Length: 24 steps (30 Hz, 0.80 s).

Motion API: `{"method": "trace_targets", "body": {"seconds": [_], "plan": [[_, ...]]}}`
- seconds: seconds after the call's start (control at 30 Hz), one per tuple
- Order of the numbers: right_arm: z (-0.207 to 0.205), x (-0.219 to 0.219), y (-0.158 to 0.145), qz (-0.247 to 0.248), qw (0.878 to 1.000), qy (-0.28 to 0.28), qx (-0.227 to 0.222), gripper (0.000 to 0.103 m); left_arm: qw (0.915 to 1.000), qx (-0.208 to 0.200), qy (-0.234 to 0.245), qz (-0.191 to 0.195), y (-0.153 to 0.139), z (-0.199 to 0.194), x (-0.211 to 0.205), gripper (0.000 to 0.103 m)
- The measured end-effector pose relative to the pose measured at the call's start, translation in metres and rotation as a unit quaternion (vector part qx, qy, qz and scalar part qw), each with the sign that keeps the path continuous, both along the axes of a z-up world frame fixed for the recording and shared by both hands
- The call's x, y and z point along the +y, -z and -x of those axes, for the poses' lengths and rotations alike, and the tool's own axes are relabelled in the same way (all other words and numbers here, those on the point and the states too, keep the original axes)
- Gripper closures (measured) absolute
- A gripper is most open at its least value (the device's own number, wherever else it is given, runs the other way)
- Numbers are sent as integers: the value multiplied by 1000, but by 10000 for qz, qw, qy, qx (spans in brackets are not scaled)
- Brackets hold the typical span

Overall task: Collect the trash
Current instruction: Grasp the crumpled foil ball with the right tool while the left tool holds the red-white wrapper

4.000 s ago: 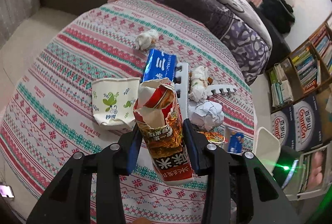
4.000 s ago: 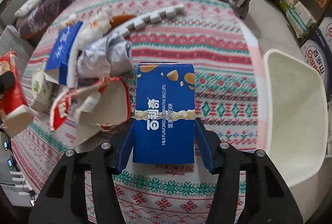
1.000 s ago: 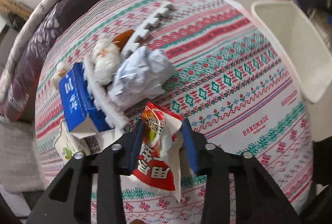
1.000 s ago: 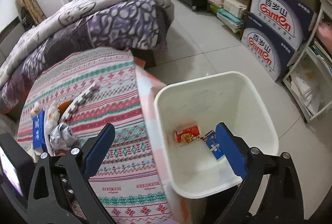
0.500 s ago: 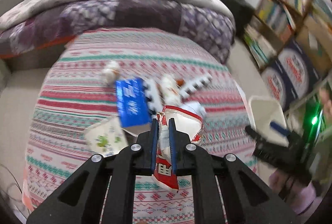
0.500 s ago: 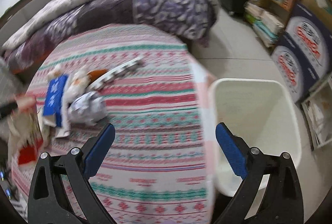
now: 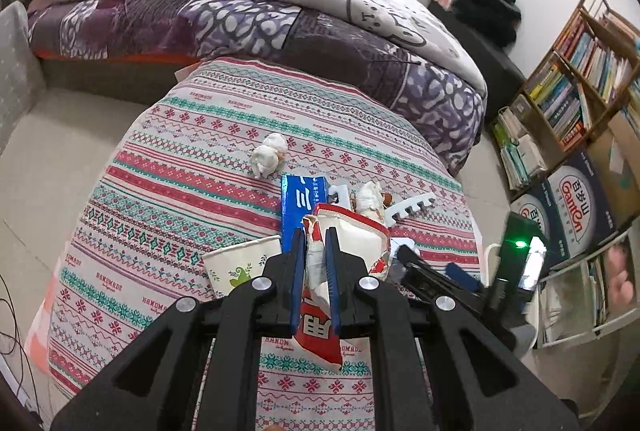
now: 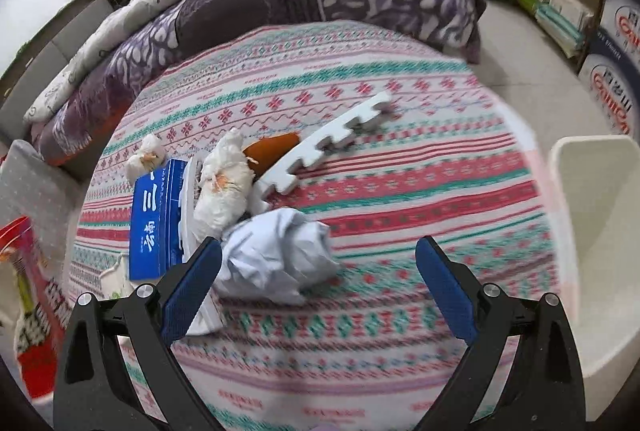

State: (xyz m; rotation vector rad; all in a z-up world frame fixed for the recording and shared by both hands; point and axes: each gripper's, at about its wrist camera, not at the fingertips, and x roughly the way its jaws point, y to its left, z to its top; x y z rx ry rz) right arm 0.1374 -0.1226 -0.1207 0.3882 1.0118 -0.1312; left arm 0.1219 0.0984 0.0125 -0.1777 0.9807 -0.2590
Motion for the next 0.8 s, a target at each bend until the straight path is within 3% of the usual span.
{"method": "trace_targets", "body": {"seconds": [0.03,0.1,0.23,0.47,0.8], "plan": [[-2,3,4,-28,10000,-59,27,13,10000,-2,-12,-2,0,0,0,92],[-7,8,10,-177,9994,-296,86,48,10000,-2,-28,-7,0,-1,2,92],[-2,11,3,-77,9992,-385,-45,54,10000,4,-38,-52,2,-1,3,92],[13,0,-18,-30,9995,-273,-185,55,9999,-120,-120,24,-4,3,4,92],[33,-21,-73,397,9966,-269,-667,55,9993,-352,-114,63,-13,9,-8,92]]}}
